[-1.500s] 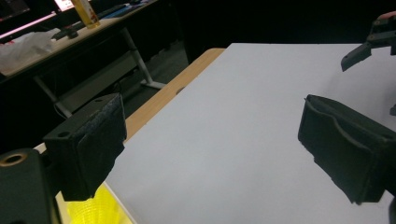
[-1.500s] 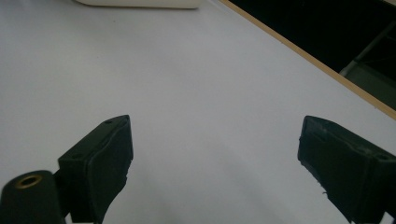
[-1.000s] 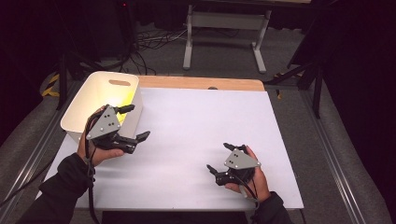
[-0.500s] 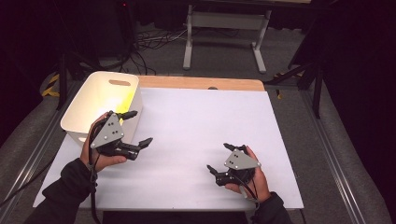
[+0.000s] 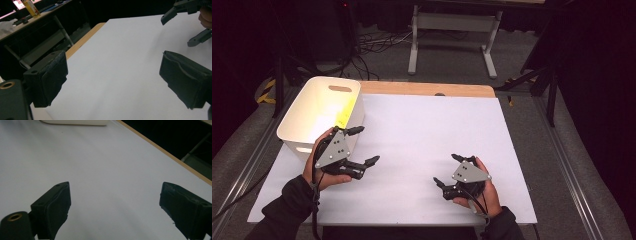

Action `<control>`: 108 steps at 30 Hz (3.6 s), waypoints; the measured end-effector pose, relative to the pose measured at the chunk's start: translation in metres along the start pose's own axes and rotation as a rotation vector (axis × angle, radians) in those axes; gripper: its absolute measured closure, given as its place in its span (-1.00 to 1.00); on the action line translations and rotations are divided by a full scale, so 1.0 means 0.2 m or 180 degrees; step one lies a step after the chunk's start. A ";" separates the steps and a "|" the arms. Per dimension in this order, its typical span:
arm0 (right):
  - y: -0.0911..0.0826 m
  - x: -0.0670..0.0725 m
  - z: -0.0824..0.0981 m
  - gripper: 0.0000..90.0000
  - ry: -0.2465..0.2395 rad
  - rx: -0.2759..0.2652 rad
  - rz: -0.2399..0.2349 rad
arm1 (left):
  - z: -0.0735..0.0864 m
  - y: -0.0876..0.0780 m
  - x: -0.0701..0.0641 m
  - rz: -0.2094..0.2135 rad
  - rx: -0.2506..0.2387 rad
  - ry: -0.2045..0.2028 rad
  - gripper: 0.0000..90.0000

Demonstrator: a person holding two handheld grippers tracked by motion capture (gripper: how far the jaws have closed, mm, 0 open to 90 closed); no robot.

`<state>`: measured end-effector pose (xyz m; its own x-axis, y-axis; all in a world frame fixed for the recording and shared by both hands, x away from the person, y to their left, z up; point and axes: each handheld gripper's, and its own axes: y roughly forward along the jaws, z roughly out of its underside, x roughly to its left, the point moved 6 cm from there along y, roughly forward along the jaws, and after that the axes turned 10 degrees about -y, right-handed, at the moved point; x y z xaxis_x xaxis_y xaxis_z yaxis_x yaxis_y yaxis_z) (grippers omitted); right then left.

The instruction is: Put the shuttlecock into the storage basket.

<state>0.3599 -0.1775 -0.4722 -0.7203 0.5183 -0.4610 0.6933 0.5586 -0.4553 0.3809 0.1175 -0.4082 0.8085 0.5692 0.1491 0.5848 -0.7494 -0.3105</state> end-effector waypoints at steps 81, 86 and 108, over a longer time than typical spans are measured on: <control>-0.03 0.07 0.04 -0.85 -0.0060 -0.0087 0.0117 | 0.58 -0.13 -0.03 -0.0162 0.0430 -0.0174 -0.86; -0.04 0.06 0.05 -0.85 -0.0040 -0.0096 0.0148 | 0.60 -0.17 -0.03 -0.0179 0.0448 -0.0261 -0.87; -0.05 0.05 0.05 -0.85 -0.0022 -0.0107 0.0186 | 0.62 -0.21 -0.02 -0.0120 0.0406 -0.0340 -0.87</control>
<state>0.3460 -0.1843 -0.4796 -0.6783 0.5462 -0.4915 0.7330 0.5489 -0.4016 0.3450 0.1893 -0.5122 0.7707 0.6340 0.0644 0.5962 -0.6815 -0.4244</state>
